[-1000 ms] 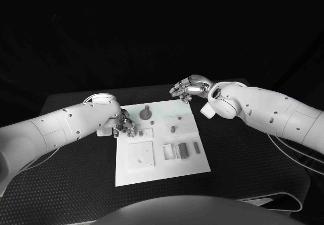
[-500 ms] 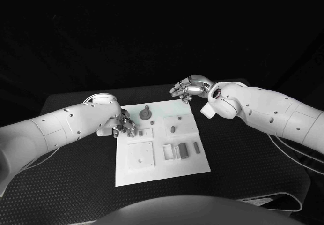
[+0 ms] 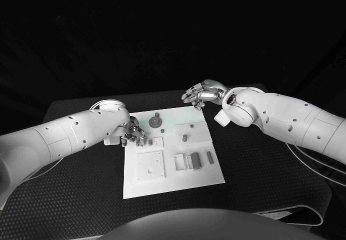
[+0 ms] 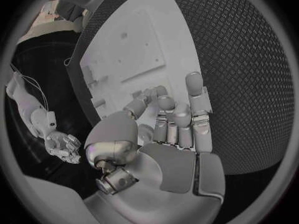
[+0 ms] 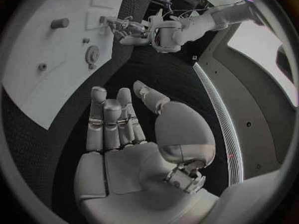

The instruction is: Assemble the parts on the task board

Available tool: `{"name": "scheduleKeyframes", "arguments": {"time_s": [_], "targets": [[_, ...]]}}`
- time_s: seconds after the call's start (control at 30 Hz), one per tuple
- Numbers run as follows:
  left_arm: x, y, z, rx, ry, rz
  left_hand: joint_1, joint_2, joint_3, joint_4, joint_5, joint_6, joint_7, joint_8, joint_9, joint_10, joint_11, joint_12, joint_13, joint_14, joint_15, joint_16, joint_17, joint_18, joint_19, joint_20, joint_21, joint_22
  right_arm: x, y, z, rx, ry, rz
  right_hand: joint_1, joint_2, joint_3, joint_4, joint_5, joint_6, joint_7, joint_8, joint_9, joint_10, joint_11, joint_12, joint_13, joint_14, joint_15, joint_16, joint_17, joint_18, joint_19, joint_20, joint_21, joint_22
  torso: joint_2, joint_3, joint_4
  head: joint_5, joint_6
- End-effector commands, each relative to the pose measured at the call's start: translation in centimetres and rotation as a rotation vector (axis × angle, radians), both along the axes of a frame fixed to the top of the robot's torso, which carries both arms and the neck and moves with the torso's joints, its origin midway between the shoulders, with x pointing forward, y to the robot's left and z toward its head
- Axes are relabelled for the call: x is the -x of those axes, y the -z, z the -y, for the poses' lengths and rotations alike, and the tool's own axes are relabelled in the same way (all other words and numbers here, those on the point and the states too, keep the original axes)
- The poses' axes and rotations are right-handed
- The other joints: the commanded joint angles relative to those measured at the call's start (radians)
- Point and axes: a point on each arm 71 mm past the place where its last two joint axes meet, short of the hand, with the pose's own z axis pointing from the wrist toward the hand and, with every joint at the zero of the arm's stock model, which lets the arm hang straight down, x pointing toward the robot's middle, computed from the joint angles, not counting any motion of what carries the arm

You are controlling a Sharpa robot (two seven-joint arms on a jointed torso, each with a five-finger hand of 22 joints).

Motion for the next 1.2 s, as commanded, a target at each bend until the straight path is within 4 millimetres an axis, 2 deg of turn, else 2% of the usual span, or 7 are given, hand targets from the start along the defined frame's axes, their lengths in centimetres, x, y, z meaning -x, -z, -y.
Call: {"name": "scheduleKeyframes", "arguments": {"time_s": [0.03,0.27,0.5,0.67,0.7,0.87,1.2], "targets": [[0.86,1.37,-0.02,-0.03,0.015,-0.046,0.052,0.041,0.003,0.005,0.003,0.01,0.005,-0.001,0.001,0.005,0.0,-0.006,-0.001,-0.001,-0.004,0.001,0.002,-0.014,-0.006,0.003,0.007,0.024,0.09,0.0,-0.16,-0.003,-0.016,-0.002,-0.013,0.001,0.0,0.003,0.004,0.002,0.007,-0.003,-0.001,-0.003,0.001,0.006,-0.002,-0.002,-0.008,-0.003,-0.002,0.021,0.005,-0.003,-0.003,0.014,0.0,0.0,0.0001,0.001,0.0],[0.86,1.45,0.28,-0.03,0.018,-0.046,0.051,0.04,0.002,0.006,0.003,0.01,0.005,-0.001,0.001,0.005,0.001,-0.006,-0.001,-0.001,-0.004,0.0,0.002,-0.014,-0.006,0.004,0.007,0.024,0.09,0.01,-0.25,-0.004,-0.017,-0.002,-0.013,0.001,0.0,0.003,0.004,0.002,0.007,-0.003,-0.001,-0.003,0.001,0.006,-0.002,-0.002,-0.008,-0.003,-0.002,0.021,0.005,-0.003,-0.003,0.014,0.0,-0.0002,-0.0005,0.002,0.0],[0.92,1.52,0.35,-0.035,0.021,-0.05,0.05,0.024,-0.003,0.006,0.003,0.011,0.005,-0.003,0.002,0.005,0.001,-0.007,-0.001,-0.001,-0.004,0.0,0.003,-0.014,-0.007,0.003,0.009,0.023,0.09,0.0,-0.23,-0.003,-0.016,-0.001,-0.013,0.001,0.0,0.003,0.004,0.002,0.007,-0.003,-0.001,-0.003,0.001,0.006,-0.002,-0.002,-0.008,-0.003,-0.002,0.021,0.005,-0.003,-0.003,0.014,0.0,0.0001,-0.0002,0.001,0.0],[0.99,1.57,0.24,-0.041,0.024,-0.06,0.009,-0.026,-0.056,0.011,0.003,0.003,0.009,-0.014,0.001,0.003,0.004,-0.009,0.0,-0.003,-0.001,-0.003,0.005,-0.013,-0.01,0.006,0.012,0.023,0.09,0.0,-0.17,-0.003,-0.015,-0.001,-0.013,0.001,0.0,0.003,0.004,0.002,0.007,-0.003,-0.001,-0.003,0.001,0.006,-0.002,-0.002,-0.008,-0.003,-0.002,0.021,0.005,-0.003,-0.003,0.014,0.0,0.0002,-0.0001,0.001,0.0],[0.99,1.58,0.24,-0.042,0.024,-0.06,0.007,-0.027,-0.058,0.011,0.003,0.003,0.009,-0.014,0.001,0.003,0.004,-0.009,0.0,-0.003,-0.001,-0.003,0.005,-0.013,-0.01,0.006,0.011,0.023,0.09,0.0,-0.17,-0.003,-0.015,-0.001,-0.013,0.001,0.0,0.003,0.004,0.002,0.007,-0.003,-0.001,-0.003,0.001,0.006,-0.002,-0.002,-0.008,-0.003,-0.002,0.021,0.005,-0.003,-0.003,0.014,0.0,0.0003,-0.0001,0.001,0.0],[0.97,1.58,0.17,-0.041,0.022,-0.06,-0.037,-0.071,-0.101,0.023,0.003,0.001,0.009,-0.021,-0.001,0.0,0.005,-0.012,0.0,-0.006,0.0,-0.006,0.006,-0.012,-0.015,0.004,0.01,0.022,0.09,0.0,-0.15,-0.003,-0.015,-0.001,-0.013,0.0,0.0,0.003,0.004,0.002,0.007,-0.003,-0.001,-0.003,0.001,0.006,-0.002,-0.002,-0.008,-0.003,-0.002,0.021,0.005,-0.003,-0.003,0.014,0.0,0.0,0.0001,0.001,0.0],[0.94,1.58,0.09,-0.042,0.019,-0.059,-0.073,-0.094,-0.141,0.028,0.003,0.002,0.008,-0.029,-0.002,-0.002,0.003,-0.014,0.001,-0.008,-0.002,-0.008,0.008,-0.011,-0.019,0.0,0.007,0.02,0.08,0.01,-0.15,-0.003,-0.015,-0.001,-0.013,0.0,0.0,0.003,0.004,0.002,0.007,-0.003,-0.001,-0.003,0.001,0.006,-0.002,-0.002,-0.008,-0.003,-0.002,0.021,0.005,-0.003,-0.003,0.014,0.0,-0.0008,0.0003,0.0,0.0]]}}
